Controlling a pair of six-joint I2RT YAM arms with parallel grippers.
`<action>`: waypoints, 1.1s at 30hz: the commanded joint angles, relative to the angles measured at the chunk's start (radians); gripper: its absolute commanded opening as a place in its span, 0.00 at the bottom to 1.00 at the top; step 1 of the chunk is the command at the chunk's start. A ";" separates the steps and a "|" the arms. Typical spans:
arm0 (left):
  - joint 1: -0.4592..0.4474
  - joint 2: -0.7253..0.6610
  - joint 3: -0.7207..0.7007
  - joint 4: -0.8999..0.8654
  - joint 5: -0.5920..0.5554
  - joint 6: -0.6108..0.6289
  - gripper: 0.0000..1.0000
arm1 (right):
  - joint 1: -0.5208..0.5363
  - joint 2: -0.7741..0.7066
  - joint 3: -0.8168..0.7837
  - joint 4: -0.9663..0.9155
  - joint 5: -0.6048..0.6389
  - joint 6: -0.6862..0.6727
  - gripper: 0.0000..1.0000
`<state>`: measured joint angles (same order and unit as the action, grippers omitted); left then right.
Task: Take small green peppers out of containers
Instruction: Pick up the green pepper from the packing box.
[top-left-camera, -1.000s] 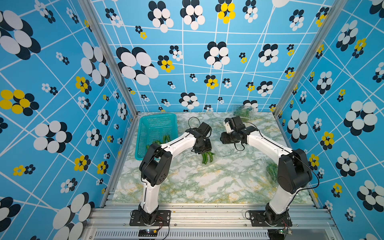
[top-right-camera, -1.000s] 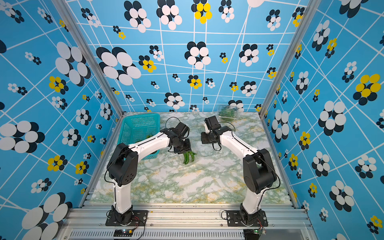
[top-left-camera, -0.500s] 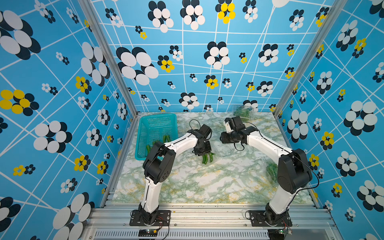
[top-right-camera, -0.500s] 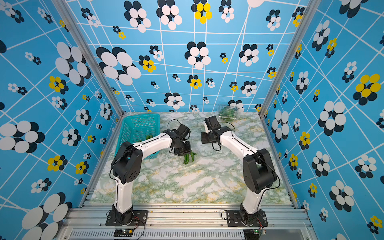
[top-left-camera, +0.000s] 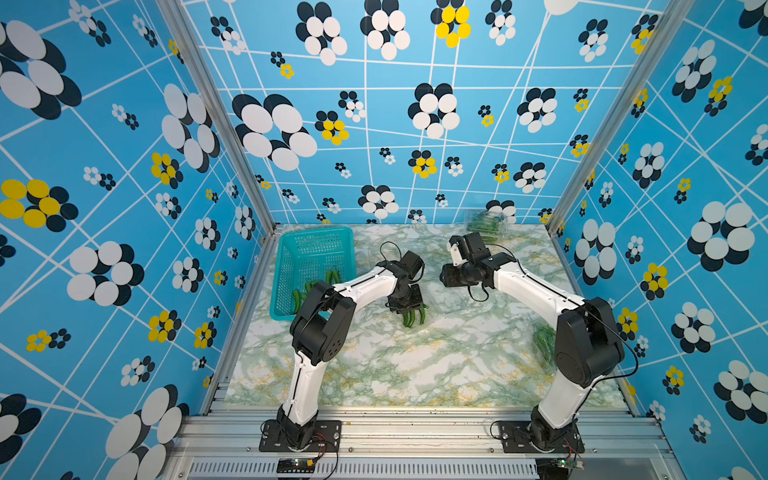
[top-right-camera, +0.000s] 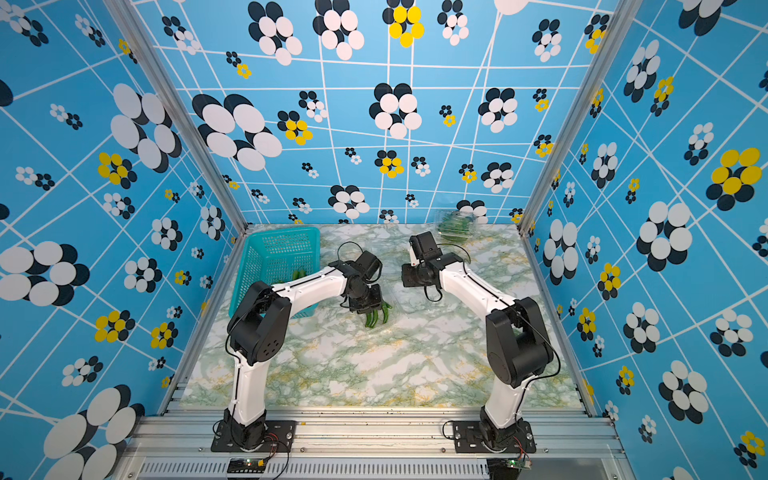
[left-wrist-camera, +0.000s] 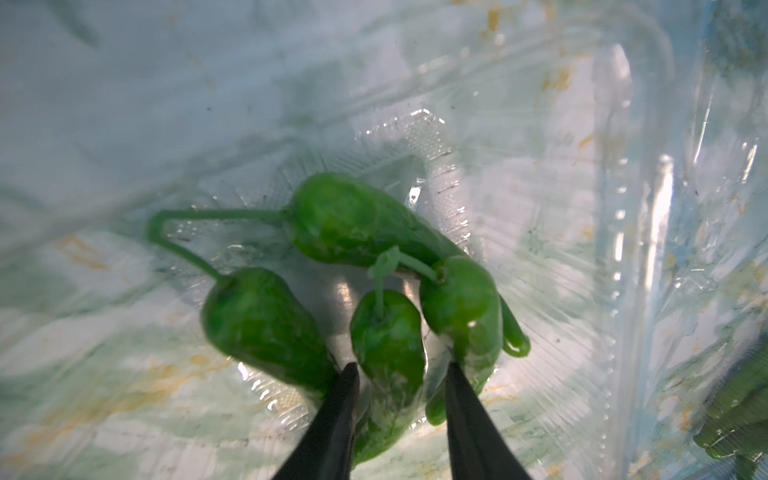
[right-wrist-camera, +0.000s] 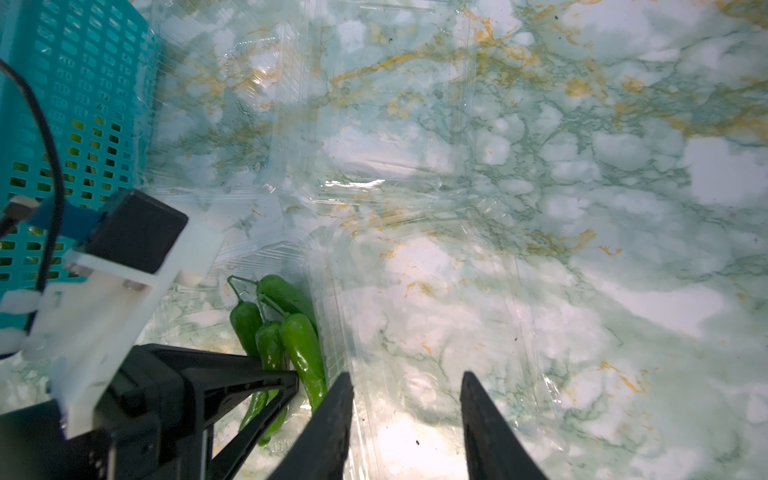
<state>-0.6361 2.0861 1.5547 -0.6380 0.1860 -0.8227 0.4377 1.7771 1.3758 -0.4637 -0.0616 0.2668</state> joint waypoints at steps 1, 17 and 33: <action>0.001 0.023 0.031 -0.009 -0.008 0.003 0.36 | -0.006 -0.005 -0.007 0.000 -0.006 0.003 0.44; 0.001 0.009 0.035 -0.024 -0.023 0.009 0.14 | -0.010 0.003 0.006 -0.003 -0.014 0.003 0.43; 0.060 -0.352 -0.158 0.000 -0.025 0.012 0.06 | -0.006 0.042 0.184 -0.095 -0.135 -0.021 0.44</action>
<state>-0.6056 1.8057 1.4307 -0.6369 0.1642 -0.8192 0.4332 1.7981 1.5120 -0.5159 -0.1413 0.2634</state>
